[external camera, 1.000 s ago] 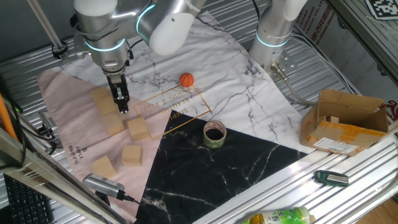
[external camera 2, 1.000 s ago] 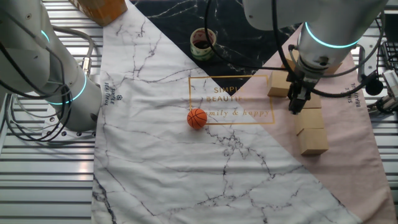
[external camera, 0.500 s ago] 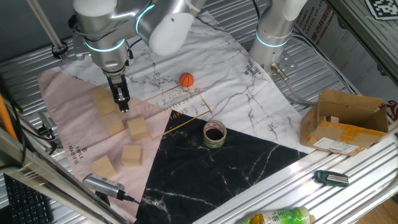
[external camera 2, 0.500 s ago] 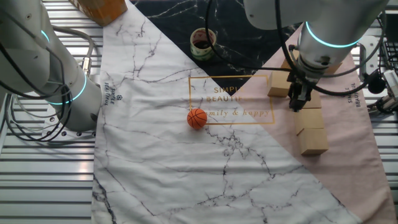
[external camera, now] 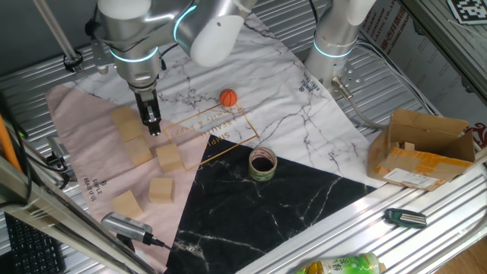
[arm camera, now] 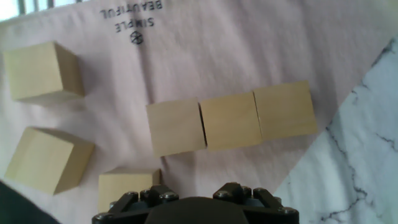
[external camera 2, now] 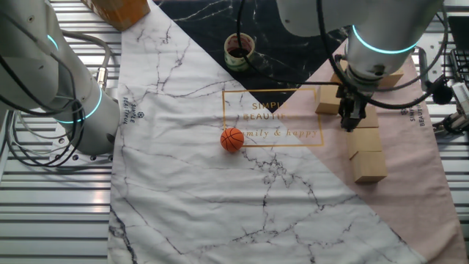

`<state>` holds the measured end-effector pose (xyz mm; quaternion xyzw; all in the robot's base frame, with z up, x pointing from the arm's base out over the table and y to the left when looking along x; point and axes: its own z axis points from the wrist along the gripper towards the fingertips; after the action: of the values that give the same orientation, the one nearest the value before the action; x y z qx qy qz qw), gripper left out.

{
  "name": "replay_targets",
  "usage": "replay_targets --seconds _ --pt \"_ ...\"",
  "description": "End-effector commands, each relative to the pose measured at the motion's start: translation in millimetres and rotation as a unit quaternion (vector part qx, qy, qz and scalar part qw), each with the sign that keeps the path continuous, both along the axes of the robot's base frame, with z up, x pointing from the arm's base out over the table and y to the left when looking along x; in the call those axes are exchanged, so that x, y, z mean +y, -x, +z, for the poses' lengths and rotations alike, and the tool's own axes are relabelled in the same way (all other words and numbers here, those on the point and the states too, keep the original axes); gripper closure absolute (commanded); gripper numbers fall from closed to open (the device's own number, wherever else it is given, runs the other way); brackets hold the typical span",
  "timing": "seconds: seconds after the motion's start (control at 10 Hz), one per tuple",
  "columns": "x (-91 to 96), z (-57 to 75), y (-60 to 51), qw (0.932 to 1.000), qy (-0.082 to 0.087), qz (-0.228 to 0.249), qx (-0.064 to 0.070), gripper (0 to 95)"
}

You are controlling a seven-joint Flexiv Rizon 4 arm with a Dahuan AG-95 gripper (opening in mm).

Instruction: Stack the blocks into a pyramid shape

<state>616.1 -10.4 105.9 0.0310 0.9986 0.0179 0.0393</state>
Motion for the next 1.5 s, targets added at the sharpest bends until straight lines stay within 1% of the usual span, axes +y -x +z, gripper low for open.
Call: replay_targets --seconds 0.1,0.2,0.5,0.9,1.0,1.1,1.2,1.3,1.4,1.5 --pt "1.0 -1.2 -2.2 0.9979 -0.017 0.054 0.031 38.0" --pt "1.0 -1.2 -2.2 0.9986 -0.015 0.036 0.036 38.0" --pt "1.0 -1.2 -2.2 0.9991 -0.015 0.019 0.035 38.0" --pt "3.3 0.2 -0.4 0.9993 -0.017 0.008 0.034 38.0" --pt "10.0 -2.0 2.2 0.9993 -0.018 -0.01 0.032 38.0" --pt "18.8 -7.8 3.2 0.9992 -0.016 -0.022 0.028 38.0" --pt "22.5 -10.8 3.3 0.9992 -0.015 -0.026 0.027 38.0" --pt "29.8 -15.6 6.4 0.9991 -0.017 -0.035 0.019 38.0" --pt "36.3 -20.0 7.8 0.9989 -0.017 -0.041 0.015 38.0" --pt "41.8 -22.5 6.4 0.9986 -0.017 -0.049 0.014 38.0"
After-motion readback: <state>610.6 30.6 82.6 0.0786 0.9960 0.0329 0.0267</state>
